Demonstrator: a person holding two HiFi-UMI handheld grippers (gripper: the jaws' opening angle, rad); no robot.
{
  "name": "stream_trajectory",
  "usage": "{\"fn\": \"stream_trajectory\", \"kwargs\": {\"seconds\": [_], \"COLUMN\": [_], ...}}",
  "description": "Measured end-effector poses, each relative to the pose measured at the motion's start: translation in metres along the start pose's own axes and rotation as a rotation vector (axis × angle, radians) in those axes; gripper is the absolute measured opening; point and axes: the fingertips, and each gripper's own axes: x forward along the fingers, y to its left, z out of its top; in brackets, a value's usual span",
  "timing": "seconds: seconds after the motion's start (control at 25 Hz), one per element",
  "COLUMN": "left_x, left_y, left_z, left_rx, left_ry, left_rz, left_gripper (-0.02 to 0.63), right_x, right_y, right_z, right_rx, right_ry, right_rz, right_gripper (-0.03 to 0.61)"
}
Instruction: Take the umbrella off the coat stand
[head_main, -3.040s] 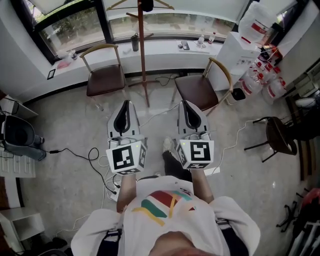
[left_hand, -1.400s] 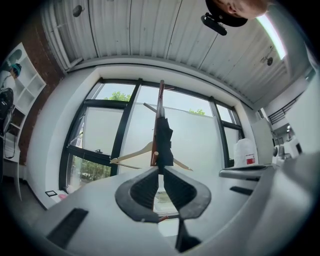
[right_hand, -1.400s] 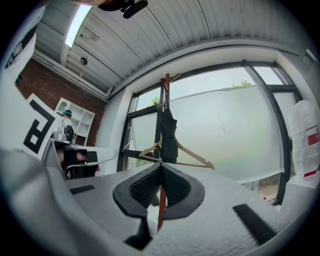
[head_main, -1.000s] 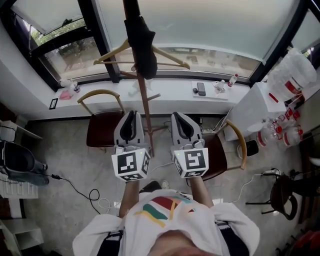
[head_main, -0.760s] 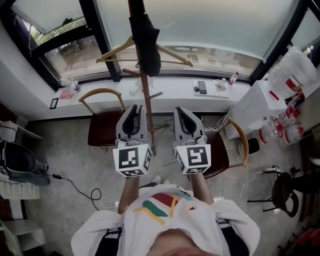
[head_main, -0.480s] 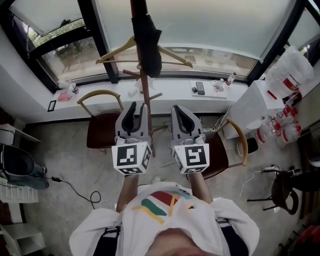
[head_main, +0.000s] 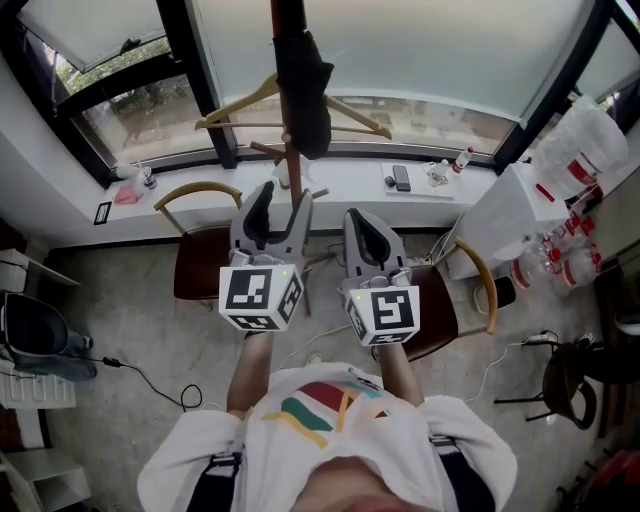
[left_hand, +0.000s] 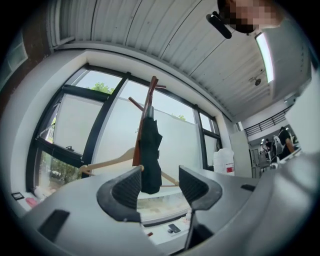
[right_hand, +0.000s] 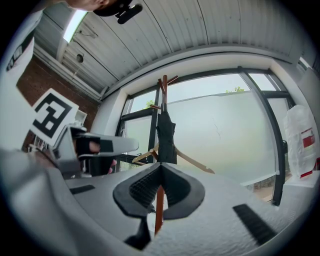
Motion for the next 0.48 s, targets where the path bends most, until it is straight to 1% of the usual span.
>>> {"fn": "stream_trajectory", "kwargs": {"seconds": [0.12, 0.2, 0.32, 0.48], "left_x": [0.028, 0.046, 0.074, 0.104], "left_y": [0.008, 0.016, 0.026, 0.032], "left_z": [0.033, 0.048, 0.051, 0.047], "left_rx": [0.002, 0.005, 0.034, 0.045], "left_ry": [-0.083, -0.109, -0.073, 0.0], "left_rz": [-0.024, -0.022, -0.005, -0.007], "left_gripper": [0.245, 0.284, 0.314, 0.321], "right_x": [0.001, 0.0, -0.002, -0.002], "right_y": [-0.001, -0.003, -0.006, -0.008], "right_z": [0.001, 0.0, 0.0, -0.002], "right_rx": [-0.001, 0.0, 0.003, 0.007], "right_ry": [-0.005, -0.005, -0.004, 0.0], "right_rz": [-0.008, -0.013, -0.02, -0.025], "right_gripper": [0.0, 0.0, 0.0, 0.0]}}
